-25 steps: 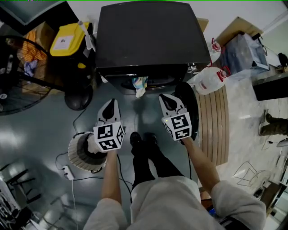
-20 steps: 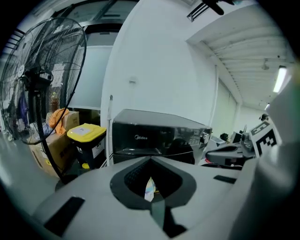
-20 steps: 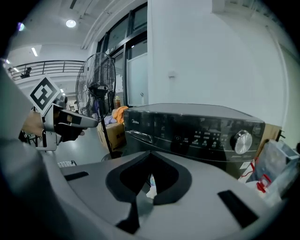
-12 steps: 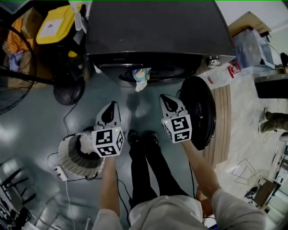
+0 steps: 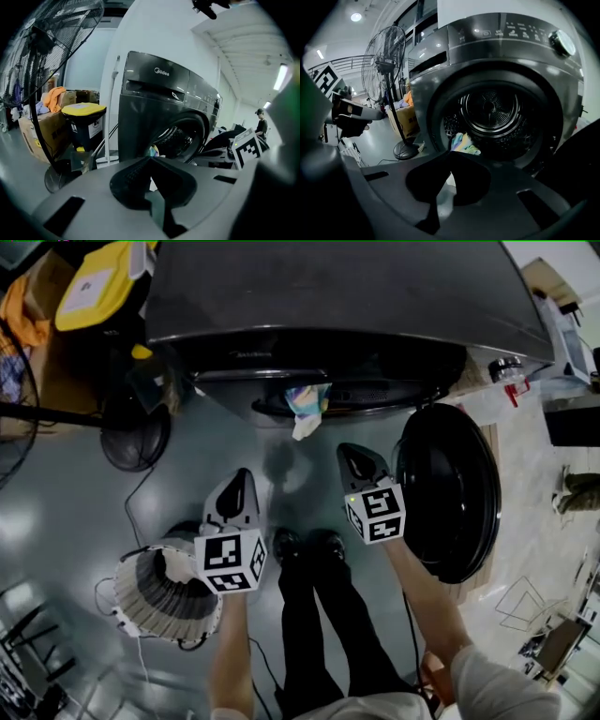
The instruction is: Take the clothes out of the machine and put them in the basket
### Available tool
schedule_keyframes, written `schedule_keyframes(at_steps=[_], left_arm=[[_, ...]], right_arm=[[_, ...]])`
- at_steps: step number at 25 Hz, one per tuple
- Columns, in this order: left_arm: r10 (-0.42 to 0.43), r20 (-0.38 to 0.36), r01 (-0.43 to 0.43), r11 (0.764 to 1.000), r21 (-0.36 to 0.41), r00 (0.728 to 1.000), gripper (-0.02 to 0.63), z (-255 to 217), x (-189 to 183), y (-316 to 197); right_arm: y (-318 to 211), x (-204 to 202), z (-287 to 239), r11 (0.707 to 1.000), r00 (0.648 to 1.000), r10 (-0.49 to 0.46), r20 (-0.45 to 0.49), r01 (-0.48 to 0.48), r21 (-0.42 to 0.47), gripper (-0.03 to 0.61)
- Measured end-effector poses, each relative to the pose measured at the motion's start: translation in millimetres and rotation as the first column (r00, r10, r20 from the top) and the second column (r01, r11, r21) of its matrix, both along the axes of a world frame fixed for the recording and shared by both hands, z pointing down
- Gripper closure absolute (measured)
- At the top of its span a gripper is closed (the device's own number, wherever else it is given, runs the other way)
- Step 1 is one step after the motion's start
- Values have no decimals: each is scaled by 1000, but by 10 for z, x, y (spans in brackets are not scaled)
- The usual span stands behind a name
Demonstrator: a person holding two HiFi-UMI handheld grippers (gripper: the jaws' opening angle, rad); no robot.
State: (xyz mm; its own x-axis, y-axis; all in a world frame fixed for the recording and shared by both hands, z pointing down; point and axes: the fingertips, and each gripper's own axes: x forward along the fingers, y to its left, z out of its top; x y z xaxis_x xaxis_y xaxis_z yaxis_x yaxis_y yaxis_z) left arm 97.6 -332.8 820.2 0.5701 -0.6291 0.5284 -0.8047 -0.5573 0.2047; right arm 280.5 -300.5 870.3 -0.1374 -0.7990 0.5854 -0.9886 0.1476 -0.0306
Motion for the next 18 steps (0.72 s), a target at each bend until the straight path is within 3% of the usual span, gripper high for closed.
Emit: schedule_keyframes(at_steps=[7, 9, 12, 15, 18], left_arm=[[36, -4, -36, 999, 0, 999, 597, 455, 75, -84], [41, -18, -41, 999, 7, 999, 597, 549, 118, -117], [45, -21, -45, 999, 10, 999, 597, 686, 108, -118], [61, -19, -60, 998, 12, 998, 597, 808, 85, -105], [67, -9, -67, 997, 26, 998, 597, 918, 70, -157]], right_arm=[[-267, -26, 702, 1000, 998, 23, 52, -23, -3, 534], [-424, 3, 891, 999, 996, 40, 78, -41, 0, 395], [-674, 12, 1146, 996, 988, 86, 131, -88, 5, 282], [-921, 88, 1321, 987, 968, 156, 194, -160, 4, 207], [-1171, 216, 1443, 975, 947, 217, 236, -224, 1, 181]])
